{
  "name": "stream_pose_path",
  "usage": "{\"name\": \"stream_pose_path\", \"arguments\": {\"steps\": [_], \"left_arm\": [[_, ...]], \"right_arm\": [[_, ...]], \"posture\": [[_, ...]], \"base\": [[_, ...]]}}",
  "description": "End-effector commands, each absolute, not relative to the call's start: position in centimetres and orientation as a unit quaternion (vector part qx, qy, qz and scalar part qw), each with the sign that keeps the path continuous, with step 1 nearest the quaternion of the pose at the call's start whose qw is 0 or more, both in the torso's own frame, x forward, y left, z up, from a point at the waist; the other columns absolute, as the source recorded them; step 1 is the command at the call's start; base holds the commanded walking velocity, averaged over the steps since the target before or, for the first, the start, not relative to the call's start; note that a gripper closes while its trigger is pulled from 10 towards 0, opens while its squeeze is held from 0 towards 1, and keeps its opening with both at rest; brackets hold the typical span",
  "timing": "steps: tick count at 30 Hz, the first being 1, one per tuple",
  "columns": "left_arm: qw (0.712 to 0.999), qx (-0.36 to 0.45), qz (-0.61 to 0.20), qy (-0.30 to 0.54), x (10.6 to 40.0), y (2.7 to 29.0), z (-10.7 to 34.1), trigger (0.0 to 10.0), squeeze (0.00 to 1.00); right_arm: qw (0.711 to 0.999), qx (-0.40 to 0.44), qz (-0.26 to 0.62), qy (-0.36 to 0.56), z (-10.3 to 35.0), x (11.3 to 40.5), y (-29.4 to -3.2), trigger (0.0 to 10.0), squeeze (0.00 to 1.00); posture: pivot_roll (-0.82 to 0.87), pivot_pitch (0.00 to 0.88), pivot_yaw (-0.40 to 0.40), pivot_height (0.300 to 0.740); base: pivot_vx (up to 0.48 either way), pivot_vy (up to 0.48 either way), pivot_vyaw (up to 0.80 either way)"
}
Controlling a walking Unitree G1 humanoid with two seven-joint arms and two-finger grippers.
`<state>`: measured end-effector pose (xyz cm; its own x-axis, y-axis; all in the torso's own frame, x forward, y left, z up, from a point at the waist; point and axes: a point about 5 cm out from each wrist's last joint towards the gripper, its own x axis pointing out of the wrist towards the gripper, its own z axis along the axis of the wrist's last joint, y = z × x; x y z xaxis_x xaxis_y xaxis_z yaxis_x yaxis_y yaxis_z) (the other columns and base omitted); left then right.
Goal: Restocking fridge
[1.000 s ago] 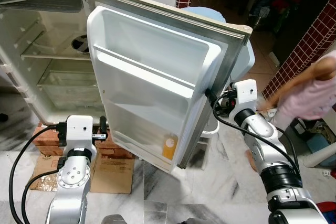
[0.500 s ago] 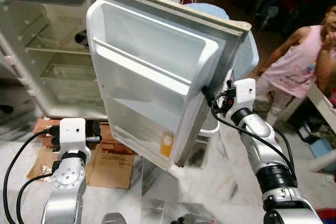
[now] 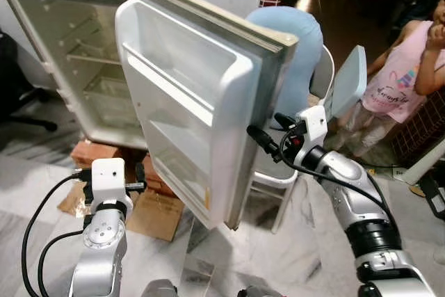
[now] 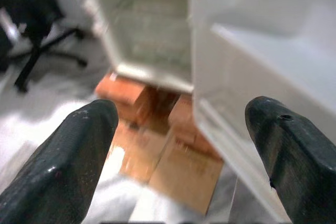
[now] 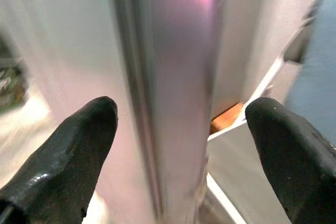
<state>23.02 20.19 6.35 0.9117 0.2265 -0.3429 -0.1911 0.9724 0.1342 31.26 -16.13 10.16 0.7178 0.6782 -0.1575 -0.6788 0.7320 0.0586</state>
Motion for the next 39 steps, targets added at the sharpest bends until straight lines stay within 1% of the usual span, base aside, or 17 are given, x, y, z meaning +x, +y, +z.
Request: {"name": "stream_pose_path", "arguments": {"steps": [1,5,7,10,12,15,17,19,22,24,25,27,28,30,31,34,39], "left_arm": [[0.974,0.049,0.09,0.203,22.7,20.2,5.8,10.0,0.0],[0.965,0.057,0.039,0.254,21.7,19.5,4.4,10.0,0.0],[0.962,0.057,0.035,0.265,21.5,19.5,4.2,10.0,0.0],[0.955,0.048,0.033,0.29,21.2,19.8,3.8,10.0,0.0],[0.947,0.032,0.041,0.316,20.6,20.1,3.3,10.0,0.0],[0.939,0.025,0.033,0.342,20.2,20.4,2.8,10.0,0.0],[0.936,0.03,0.024,0.351,20.1,20.4,2.7,10.0,0.0],[0.928,0.041,0.029,0.368,19.9,20.6,2.5,10.0,0.0],[0.929,0.103,-0.008,0.354,20.1,20.2,2.9,10.0,0.0],[0.93,0.149,-0.023,0.337,20.3,20.0,3.2,10.0,0.0],[0.929,0.173,-0.032,0.325,20.5,19.8,3.5,10.0,0.0],[0.928,0.206,-0.045,0.308,20.7,19.6,3.7,10.0,0.0],[0.926,0.23,-0.058,0.294,20.9,19.3,3.9,10.0,0.0],[0.924,0.242,-0.066,0.289,21.0,19.0,4.0,10.0,0.0],[0.92,0.259,-0.081,0.284,21.1,18.6,4.3,10.0,0.0],[0.917,0.255,-0.094,0.291,21.2,17.9,4.3,10.0,0.0],[0.929,0.182,-0.048,0.318,20.5,18.7,3.9,10.0,0.0]], "right_arm": [[0.917,-0.021,0.384,0.106,9.6,31.0,-16.2,10.0,0.0],[0.914,-0.106,0.351,0.176,7.6,31.4,-18.2,10.0,0.0],[0.918,-0.119,0.326,0.192,7.3,31.8,-18.8,10.0,0.0],[0.932,-0.18,0.247,0.195,7.7,33.3,-19.5,10.0,0.0],[0.958,-0.178,0.163,0.154,9.4,35.2,-19.4,10.0,0.0],[0.98,-0.145,0.106,0.085,12.1,37.1,-18.0,10.0,0.0],[0.986,-0.119,0.099,0.064,13.0,37.7,-17.2,10.0,0.0],[0.989,-0.096,0.108,0.04,14.0,38.1,-15.9,10.0,0.0],[0.989,0.004,0.147,0.017,15.3,38.6,-13.2,10.0,0.0],[0.977,0.072,0.203,0.01,16.0,38.4,-11.4,10.0,0.0],[0.954,0.128,0.27,0.005,16.7,37.9,-9.8,10.0,0.0],[0.913,0.153,0.378,-0.004,17.5,36.2,-8.3,10.0,0.0],[0.873,0.155,0.462,-0.008,18.0,34.3,-7.3,10.0,0.0],[0.856,0.142,0.497,-0.007,17.9,33.2,-7.2,10.0,0.0],[0.874,0.1,0.475,0.005,16.8,33.5,-7.6,10.0,0.0],[0.9,0.048,0.433,0.025,15.0,34.5,-8.5,10.0,0.0],[0.918,0.048,0.393,0.024,15.2,35.5,-9.2,10.0,0.0]], "posture": [[0.1,0.0,-0.068,0.74],[0.1,0.0,-0.068,0.74],[0.1,0.0,-0.067,0.74],[0.1,0.0,-0.065,0.74],[0.11,0.0,-0.061,0.74],[0.11,0.0,-0.057,0.74],[0.11,0.0,-0.057,0.74],[0.12,0.0,-0.056,0.74],[0.13,0.0,-0.057,0.74],[0.14,0.0,-0.059,0.74],[0.14,0.0,-0.059,0.74],[0.13,0.0,-0.06,0.74],[0.13,0.0,-0.061,0.74],[0.13,0.0,-0.062,0.74],[0.13,0.0,-0.062,0.74],[0.13,0.0,-0.064,0.74],[0.13,0.0,-0.066,0.74]], "base": [[0.0,0.0,0.0],[0.0,0.0,0.0],[0.0,0.0,0.0],[0.0,0.0,0.0],[0.0,0.0,0.0],[0.0,0.0,0.0],[0.0,0.0,0.0],[0.0,0.0,0.0],[0.0,0.0,0.0],[0.0,0.0,0.0],[0.0,0.0,0.0],[0.0,0.0,0.0],[0.0,0.0,0.0],[0.0,0.0,0.0],[0.0,0.0,0.0],[0.0,0.0,0.0],[0.0,0.0,0.0]]}}
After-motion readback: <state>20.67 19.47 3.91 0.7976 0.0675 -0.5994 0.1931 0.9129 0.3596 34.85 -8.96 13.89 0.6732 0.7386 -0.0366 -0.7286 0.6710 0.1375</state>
